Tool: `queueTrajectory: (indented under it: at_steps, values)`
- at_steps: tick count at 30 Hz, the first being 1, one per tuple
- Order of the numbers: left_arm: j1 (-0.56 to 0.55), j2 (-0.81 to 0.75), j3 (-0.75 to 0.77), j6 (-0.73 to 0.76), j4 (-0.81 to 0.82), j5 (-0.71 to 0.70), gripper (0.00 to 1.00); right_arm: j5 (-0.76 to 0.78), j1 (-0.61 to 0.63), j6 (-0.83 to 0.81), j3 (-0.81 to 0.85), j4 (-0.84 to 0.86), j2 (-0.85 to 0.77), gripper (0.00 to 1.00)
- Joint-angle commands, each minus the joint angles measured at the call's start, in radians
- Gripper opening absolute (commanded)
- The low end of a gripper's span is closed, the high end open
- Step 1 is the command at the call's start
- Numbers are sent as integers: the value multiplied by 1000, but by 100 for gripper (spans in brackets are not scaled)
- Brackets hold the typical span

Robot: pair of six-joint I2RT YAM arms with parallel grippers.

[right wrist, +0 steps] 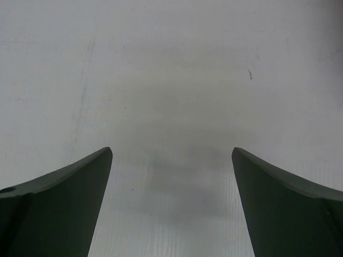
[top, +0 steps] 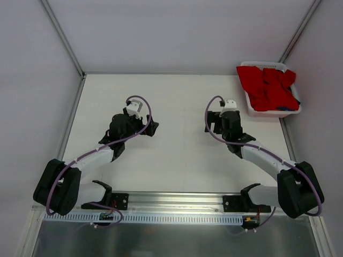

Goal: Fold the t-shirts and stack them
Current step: Grab crumpled tshirt from bin with the right arm

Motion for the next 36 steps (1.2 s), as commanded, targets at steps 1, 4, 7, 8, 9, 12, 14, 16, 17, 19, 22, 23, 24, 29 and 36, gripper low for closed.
queueTrajectory:
  at_steps: [1, 4, 7, 8, 9, 12, 14, 16, 17, 19, 22, 23, 24, 29, 36]
  values:
    - [-5, -23, 11, 23, 11, -4, 99, -12, -5, 13, 11, 40, -15, 99]
    - [-6, -32, 7, 25, 14, -1, 99, 6, -5, 12, 29, 23, -4, 99]
    - [-6, -27, 12, 25, 9, -3, 99, 18, -5, 30, 49, -15, -4, 99]
    - [-6, -27, 12, 23, 9, 3, 99, 18, -5, 38, 51, -17, -18, 99]
    - [-6, -27, 14, 23, 9, 3, 99, 5, -12, 65, 54, -14, -27, 99]
    - [-5, -27, 11, 23, 9, 6, 99, -5, -21, 64, 106, -30, -53, 99]
    - [-5, -32, 9, 20, 14, 12, 99, 8, -36, 49, 187, -81, -58, 99]
    - [-6, -30, 9, 19, 16, 16, 99, 8, -59, 17, 257, -128, -49, 99]
    - [-5, -30, 10, 19, 16, 19, 99, -9, -94, 13, 337, -186, -41, 99]
    - [-6, -30, 10, 16, 17, 22, 99, -31, -130, 7, 415, -271, -4, 100]
    - [-5, -37, 3, 11, 26, 25, 99, -86, -212, 19, 543, -343, 61, 99]
    - [-6, -38, 0, 8, 29, 26, 99, -125, -264, 27, 564, -351, 77, 99]
    - [-6, -41, -2, 8, 31, 26, 99, -155, -291, 36, 600, -354, 92, 100]
    - [-6, -49, -9, 4, 39, 28, 99, -300, -458, 131, 695, -371, 229, 99]
    - [-6, -55, -16, 0, 48, 29, 99, -360, -547, 107, 867, -441, 396, 100]
